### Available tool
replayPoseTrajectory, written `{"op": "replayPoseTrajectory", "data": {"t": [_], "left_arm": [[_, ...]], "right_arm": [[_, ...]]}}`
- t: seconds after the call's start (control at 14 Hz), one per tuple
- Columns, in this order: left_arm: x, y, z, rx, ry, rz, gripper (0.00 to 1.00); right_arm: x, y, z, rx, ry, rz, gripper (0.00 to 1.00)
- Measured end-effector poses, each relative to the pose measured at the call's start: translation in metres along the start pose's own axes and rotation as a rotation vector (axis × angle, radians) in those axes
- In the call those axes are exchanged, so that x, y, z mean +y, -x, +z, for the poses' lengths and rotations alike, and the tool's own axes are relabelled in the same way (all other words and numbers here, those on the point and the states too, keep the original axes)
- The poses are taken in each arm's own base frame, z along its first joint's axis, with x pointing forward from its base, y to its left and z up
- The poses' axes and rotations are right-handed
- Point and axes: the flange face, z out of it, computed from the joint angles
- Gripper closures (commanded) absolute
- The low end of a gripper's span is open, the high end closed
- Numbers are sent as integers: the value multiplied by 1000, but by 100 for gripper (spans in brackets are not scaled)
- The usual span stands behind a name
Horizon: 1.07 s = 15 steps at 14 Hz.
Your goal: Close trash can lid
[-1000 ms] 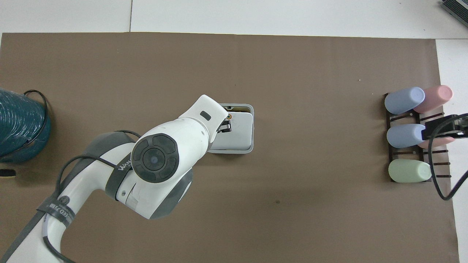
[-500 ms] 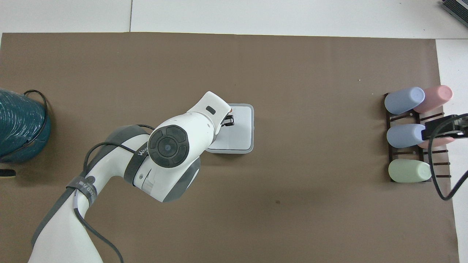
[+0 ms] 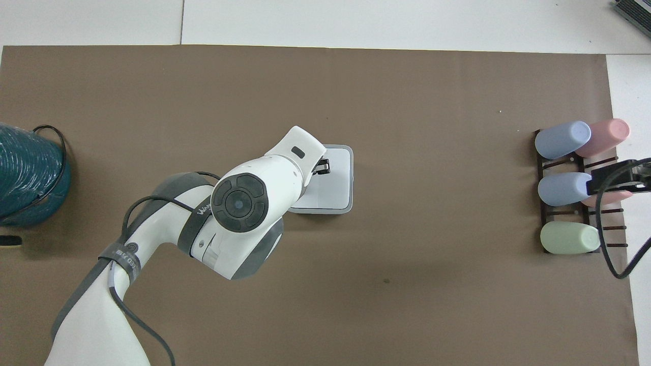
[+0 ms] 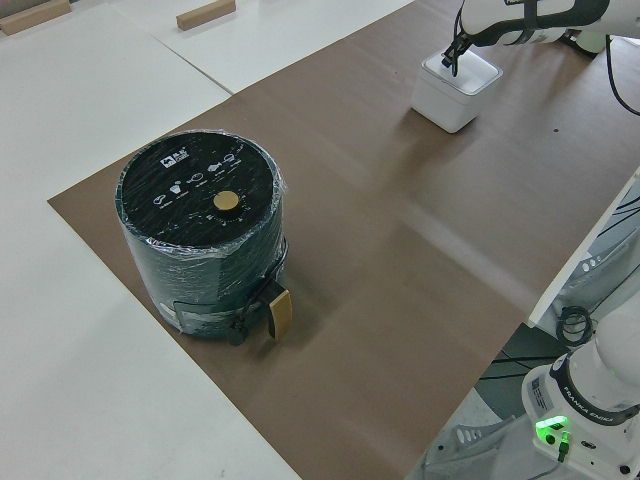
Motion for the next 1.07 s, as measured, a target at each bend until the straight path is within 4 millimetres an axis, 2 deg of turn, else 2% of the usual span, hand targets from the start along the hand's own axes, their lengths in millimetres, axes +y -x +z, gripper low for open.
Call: {"op": "replayPoseTrajectory", "data": {"t": [0.29,0.57,0.64,0.79,0.93,1.0,1.07], "left_arm": [[15,-6,9,22,28,4,100],[21,-7,11,25,36,-7,100],[22,-8,9,23,34,-13,88],[20,-10,-2,-12,-2,-23,55],[6,-15,-39,-85,-85,-44,50],[-8,-17,-65,-134,-140,-62,41],[-24,-19,-90,-174,-187,-82,22]], "right_arm": [[0,0,0,0,0,0,0],[0,0,0,0,0,0,0],[0,0,0,1,0,0,0],[0,0,-1,1,0,0,0],[0,1,-1,2,0,0,0],[0,1,-1,2,0,0,0],[0,1,-1,2,0,0,0]]}}
